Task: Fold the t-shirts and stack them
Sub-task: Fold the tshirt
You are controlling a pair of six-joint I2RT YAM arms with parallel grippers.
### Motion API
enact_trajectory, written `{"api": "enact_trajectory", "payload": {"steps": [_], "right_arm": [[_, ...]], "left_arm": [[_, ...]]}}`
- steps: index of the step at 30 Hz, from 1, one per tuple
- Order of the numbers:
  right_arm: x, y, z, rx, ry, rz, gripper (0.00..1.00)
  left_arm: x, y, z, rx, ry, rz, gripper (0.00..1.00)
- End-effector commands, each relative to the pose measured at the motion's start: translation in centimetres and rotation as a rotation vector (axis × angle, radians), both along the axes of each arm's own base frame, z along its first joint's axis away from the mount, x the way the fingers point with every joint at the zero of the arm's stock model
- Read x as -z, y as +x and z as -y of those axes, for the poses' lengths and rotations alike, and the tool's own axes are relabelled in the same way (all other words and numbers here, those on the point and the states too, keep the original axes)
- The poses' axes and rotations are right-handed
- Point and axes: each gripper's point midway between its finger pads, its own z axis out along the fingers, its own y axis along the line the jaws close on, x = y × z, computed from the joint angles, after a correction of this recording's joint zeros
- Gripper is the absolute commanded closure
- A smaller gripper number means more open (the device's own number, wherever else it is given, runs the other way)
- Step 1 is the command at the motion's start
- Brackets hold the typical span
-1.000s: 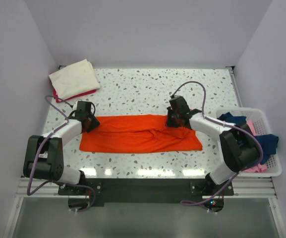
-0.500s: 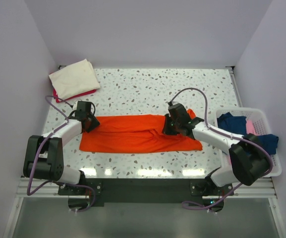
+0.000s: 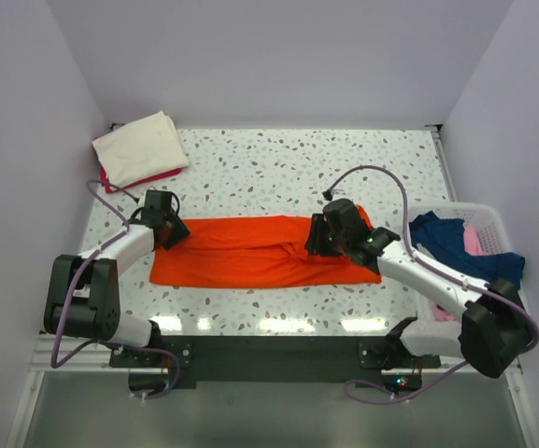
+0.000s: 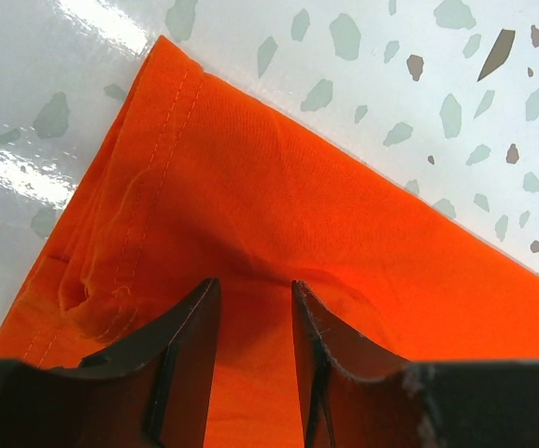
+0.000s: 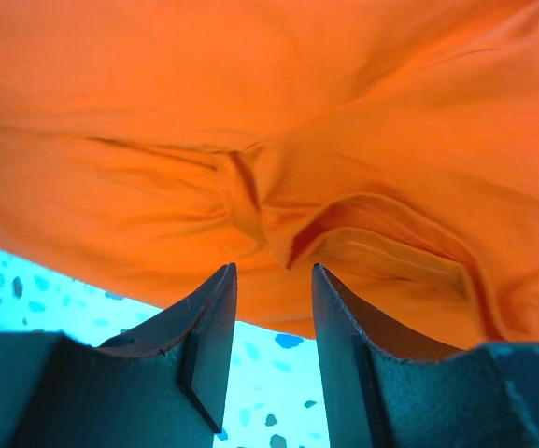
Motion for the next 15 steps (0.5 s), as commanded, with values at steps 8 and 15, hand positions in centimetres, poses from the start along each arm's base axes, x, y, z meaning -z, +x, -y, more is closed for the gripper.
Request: {"api": "enact_trajectory", "payload": {"steps": [8, 15], "right_arm": [[0.9, 5.5, 8.3, 0.270, -0.272, -0.017, 0.65], [4.1, 4.7, 8.7, 0.258, -0.293, -0.091, 0.68]], "left_arm": [[-2.0, 2.3, 0.4, 0.017, -0.023, 0.090, 0.59], [-2.0, 2.3, 0.5, 0.024, -0.025, 0.090, 0.59]]}}
